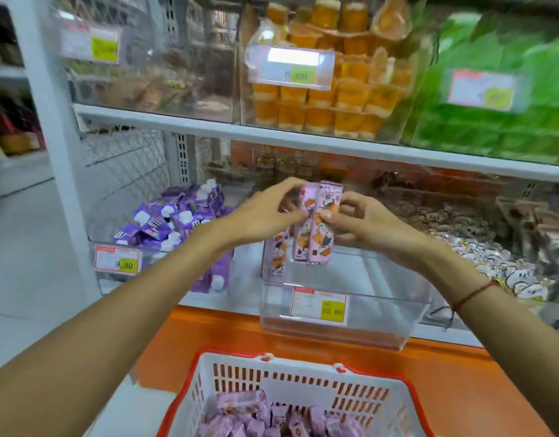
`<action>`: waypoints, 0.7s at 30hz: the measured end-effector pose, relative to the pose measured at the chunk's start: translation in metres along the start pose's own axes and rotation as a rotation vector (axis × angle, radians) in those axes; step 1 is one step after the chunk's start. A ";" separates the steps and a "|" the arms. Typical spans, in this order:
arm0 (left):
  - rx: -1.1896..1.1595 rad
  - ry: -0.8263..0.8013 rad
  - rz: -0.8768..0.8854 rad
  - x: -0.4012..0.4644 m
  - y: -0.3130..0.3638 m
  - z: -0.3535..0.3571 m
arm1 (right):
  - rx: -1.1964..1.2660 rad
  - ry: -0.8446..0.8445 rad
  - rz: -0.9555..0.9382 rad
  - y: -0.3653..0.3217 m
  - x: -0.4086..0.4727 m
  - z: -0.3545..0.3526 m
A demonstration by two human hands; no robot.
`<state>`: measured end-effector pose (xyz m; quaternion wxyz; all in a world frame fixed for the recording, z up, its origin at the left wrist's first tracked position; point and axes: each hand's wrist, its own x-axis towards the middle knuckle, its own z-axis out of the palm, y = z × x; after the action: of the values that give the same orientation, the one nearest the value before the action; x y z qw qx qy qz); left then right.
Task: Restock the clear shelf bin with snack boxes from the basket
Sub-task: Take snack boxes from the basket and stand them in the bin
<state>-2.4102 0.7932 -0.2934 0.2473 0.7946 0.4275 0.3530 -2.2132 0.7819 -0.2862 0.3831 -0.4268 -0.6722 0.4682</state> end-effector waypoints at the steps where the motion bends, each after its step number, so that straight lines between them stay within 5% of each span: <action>1: 0.050 -0.014 -0.018 0.005 -0.009 0.001 | -0.032 -0.025 0.014 0.006 0.006 -0.002; 6: 0.600 -0.048 0.021 0.019 -0.033 0.006 | -0.133 -0.139 0.126 0.040 0.021 0.004; 10: 0.755 -0.085 -0.035 0.021 -0.028 0.008 | -0.105 -0.192 0.199 0.057 0.031 0.016; 16: 0.169 0.458 -0.122 -0.033 -0.025 0.024 | -0.136 -0.190 0.228 0.067 0.045 0.029; 21: -0.133 0.339 -0.291 -0.070 -0.036 0.035 | -0.338 -0.059 0.207 0.062 0.042 0.038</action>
<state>-2.4279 0.7483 -0.3649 0.2720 0.6358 0.5490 0.4694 -2.2486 0.8221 -0.3509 0.2359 -0.5380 -0.7047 0.3979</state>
